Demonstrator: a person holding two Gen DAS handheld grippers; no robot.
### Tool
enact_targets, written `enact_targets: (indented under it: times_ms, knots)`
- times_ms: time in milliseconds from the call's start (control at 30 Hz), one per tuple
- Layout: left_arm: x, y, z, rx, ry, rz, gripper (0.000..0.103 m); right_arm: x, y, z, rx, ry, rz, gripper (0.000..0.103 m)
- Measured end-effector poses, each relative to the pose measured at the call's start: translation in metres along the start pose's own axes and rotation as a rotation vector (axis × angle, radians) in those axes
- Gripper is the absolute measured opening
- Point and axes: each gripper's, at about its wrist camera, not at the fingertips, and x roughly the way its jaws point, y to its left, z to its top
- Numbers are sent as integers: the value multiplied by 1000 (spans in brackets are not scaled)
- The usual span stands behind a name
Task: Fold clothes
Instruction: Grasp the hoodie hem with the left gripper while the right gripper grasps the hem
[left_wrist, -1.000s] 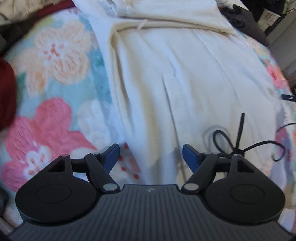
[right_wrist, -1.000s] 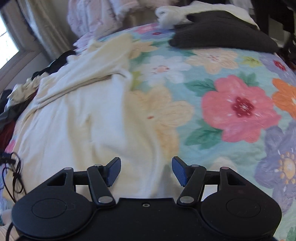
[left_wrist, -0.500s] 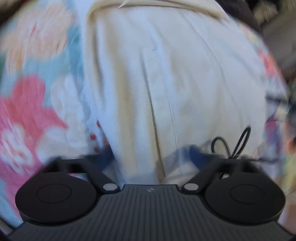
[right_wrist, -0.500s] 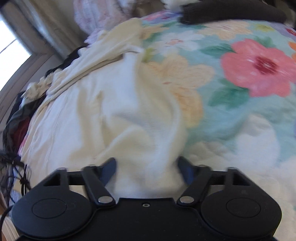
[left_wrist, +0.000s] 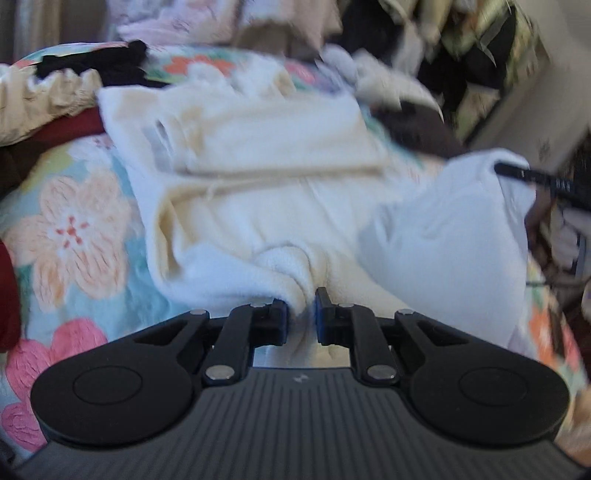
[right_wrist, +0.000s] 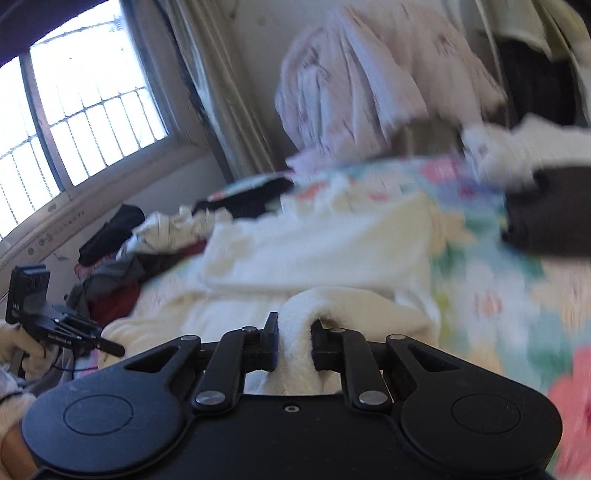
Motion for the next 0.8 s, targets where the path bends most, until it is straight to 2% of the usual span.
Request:
enact_targets:
  times_ms: [100,367,433,500,600,733,800]
  knots:
    - [-4,10,17,-56,-75,-8,13,7,2,24,9,-27,-9,17]
    - [-1,42,60,-199,-266,-21,13,39,-18,60,119,-32,-66,17]
    - [2,51,68,-221,-278,-15,13,44,-24,73,147,-47,-82,17]
    - [-1,53,74,-203,-295,11,13,48,-28,88,162,-56,-108,17]
    - [-12,43,90,-92,-364,81,13,59,-35,113,160,-57,-161,17]
    - [-10,40,124,-55,-375,105,11,85,-47,143,163,-31,-222,17]
    - [0,41,138,-9,-367,149,11,101,-53,154,162,-21,-229,17]
